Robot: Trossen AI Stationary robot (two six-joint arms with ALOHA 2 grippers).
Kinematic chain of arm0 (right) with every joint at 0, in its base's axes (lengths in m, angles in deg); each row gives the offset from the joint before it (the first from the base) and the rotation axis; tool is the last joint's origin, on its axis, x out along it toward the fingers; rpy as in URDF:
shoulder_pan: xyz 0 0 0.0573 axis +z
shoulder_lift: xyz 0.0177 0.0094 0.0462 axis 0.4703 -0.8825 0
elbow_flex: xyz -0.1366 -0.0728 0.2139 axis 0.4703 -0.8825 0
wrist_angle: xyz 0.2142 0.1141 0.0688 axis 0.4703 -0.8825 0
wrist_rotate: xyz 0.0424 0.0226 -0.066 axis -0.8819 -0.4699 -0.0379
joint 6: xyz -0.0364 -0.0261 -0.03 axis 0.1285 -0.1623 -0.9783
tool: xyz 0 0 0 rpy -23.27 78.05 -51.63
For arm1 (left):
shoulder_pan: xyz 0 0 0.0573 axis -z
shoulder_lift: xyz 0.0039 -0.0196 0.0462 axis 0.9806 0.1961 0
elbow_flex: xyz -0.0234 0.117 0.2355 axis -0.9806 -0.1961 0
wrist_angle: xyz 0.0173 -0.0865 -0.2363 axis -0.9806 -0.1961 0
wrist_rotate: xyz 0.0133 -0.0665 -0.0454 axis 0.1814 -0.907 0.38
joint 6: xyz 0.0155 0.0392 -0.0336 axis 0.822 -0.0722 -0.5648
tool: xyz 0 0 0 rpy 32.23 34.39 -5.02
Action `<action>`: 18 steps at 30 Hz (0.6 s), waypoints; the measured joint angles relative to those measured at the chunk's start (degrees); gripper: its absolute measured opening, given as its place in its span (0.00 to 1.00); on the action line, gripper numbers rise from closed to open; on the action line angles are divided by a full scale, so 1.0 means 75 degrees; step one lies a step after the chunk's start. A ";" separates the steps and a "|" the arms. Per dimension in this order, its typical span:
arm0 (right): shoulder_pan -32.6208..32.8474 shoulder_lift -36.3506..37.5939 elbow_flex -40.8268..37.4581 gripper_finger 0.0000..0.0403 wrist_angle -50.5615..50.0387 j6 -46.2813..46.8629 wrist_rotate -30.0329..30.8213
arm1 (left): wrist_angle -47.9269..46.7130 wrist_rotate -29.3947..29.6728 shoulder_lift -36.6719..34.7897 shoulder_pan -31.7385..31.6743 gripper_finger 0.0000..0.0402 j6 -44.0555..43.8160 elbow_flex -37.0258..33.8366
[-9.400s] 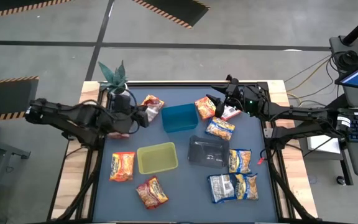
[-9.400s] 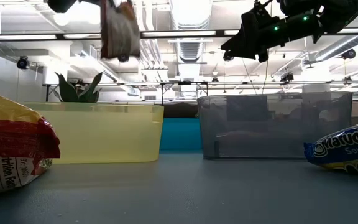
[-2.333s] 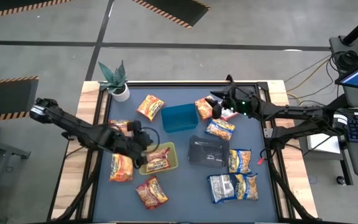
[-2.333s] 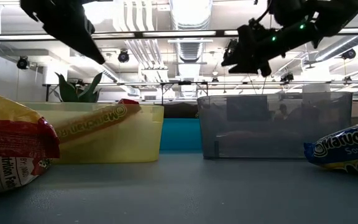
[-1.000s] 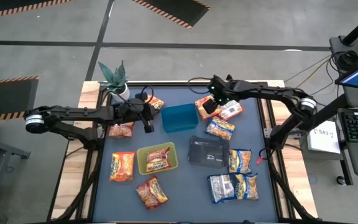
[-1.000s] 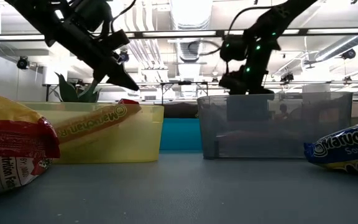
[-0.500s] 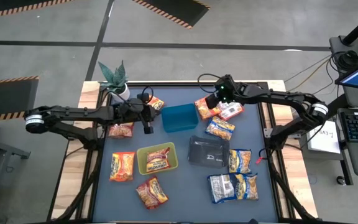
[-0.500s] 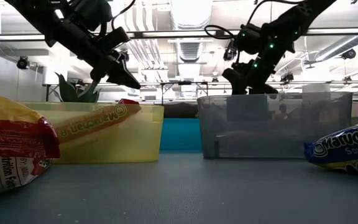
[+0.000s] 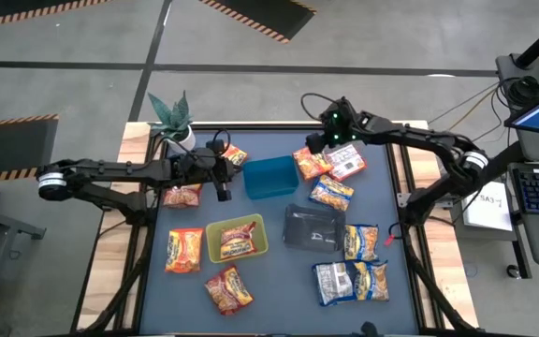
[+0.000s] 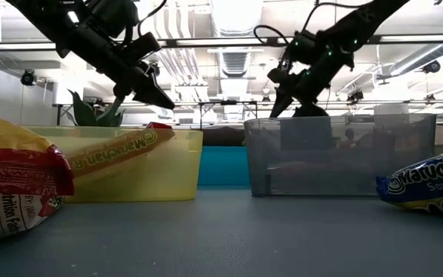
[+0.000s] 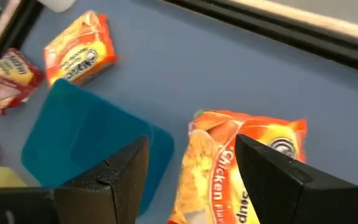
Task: Sort Maruchan noodles
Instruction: Put the orange noodle pack into the black bin
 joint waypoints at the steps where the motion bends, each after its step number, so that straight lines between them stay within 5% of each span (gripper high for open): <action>1: -0.0095 -0.0077 0.0002 0.56 -0.0013 -0.0010 -0.0073 | 0.0000 0.0000 0.0000 0.0000 0.00 -0.0003 0.0000; 18: -0.0535 -0.1116 -0.0038 0.56 -0.0462 -0.1107 -0.0136 | -0.0041 0.0000 0.0000 0.0000 0.00 -0.0184 -0.0003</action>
